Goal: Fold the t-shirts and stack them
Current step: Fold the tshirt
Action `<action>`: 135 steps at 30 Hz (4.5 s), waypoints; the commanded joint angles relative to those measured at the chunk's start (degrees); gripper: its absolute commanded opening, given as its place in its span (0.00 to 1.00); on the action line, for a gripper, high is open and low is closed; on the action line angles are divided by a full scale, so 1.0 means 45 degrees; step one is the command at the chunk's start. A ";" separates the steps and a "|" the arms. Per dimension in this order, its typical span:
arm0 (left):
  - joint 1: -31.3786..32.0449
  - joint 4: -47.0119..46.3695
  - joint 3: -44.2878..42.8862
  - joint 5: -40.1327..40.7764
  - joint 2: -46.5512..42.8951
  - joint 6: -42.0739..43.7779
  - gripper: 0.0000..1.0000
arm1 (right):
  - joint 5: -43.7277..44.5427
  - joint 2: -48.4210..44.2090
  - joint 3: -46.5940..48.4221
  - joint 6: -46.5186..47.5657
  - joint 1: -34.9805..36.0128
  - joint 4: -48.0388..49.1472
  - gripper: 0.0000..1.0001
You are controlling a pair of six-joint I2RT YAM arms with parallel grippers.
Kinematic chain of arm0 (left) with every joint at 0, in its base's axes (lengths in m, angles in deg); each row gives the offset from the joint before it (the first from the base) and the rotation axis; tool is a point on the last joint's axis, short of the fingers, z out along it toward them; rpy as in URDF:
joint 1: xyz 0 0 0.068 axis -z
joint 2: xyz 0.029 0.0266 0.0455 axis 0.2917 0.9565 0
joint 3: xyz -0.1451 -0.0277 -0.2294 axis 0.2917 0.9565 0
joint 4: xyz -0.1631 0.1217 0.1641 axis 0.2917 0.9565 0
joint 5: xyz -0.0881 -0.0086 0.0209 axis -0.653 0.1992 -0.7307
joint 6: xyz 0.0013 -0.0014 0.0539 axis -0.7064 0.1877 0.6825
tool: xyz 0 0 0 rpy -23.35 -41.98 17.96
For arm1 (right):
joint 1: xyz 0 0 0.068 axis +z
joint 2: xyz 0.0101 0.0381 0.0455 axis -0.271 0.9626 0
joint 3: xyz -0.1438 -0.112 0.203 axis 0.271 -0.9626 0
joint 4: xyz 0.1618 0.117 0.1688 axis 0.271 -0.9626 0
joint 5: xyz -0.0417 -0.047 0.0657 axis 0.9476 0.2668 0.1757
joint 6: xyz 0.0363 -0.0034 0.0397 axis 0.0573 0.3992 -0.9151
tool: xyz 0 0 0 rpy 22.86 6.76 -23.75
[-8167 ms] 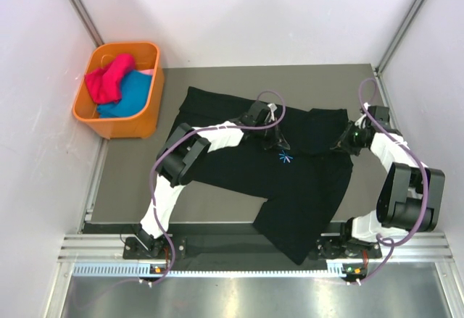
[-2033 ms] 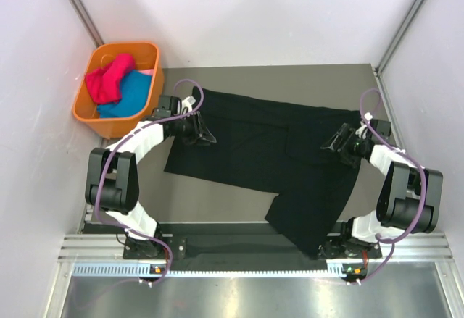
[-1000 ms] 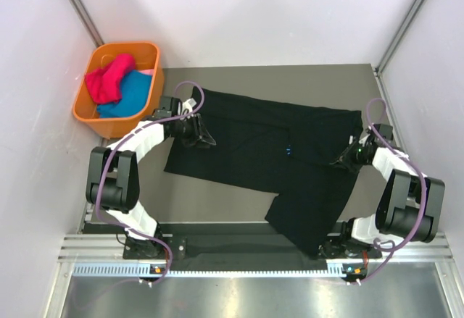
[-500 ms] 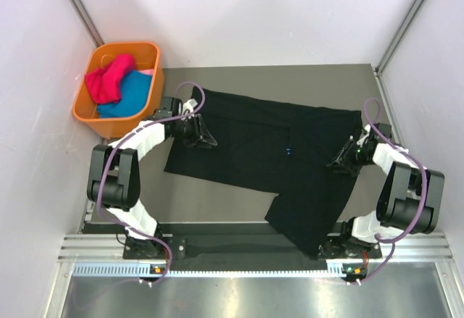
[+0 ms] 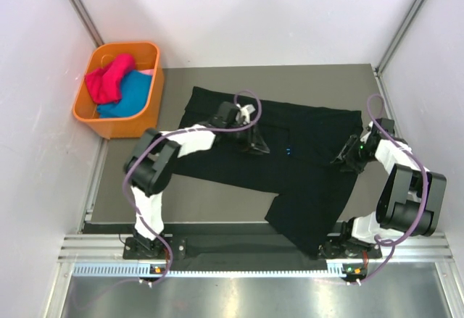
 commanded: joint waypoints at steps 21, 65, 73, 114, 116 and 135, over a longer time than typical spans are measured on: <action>0.2959 -0.1129 -0.4897 0.4191 0.4263 -0.1497 0.48 | 0.0297 -0.0642 0.0183 0.0167 0.0002 -0.0177 0.47; 0.2022 0.0885 -0.5484 0.1791 0.4243 -0.1710 0.00 | -0.0348 -0.0350 0.0632 0.0283 0.0080 -0.1193 0.00; 0.2002 0.0493 -0.5269 0.0970 0.4419 -0.1770 0.00 | 0.0101 0.0295 0.0789 0.0460 0.0080 -0.1213 0.00; -0.2723 0.4573 -0.0326 0.1984 -0.3824 0.5008 0.36 | 0.2873 0.8162 1.1899 0.0693 -0.0076 -0.0293 0.58; -0.2763 0.4692 -0.0444 0.2219 -0.3765 0.4969 0.36 | 0.3089 0.8497 1.2311 0.1024 -0.0096 -0.0489 0.65; -0.4188 0.4791 -0.1323 0.0657 -0.1694 0.4384 0.40 | 0.3537 1.0256 1.3230 0.1612 -0.0096 -0.1330 0.24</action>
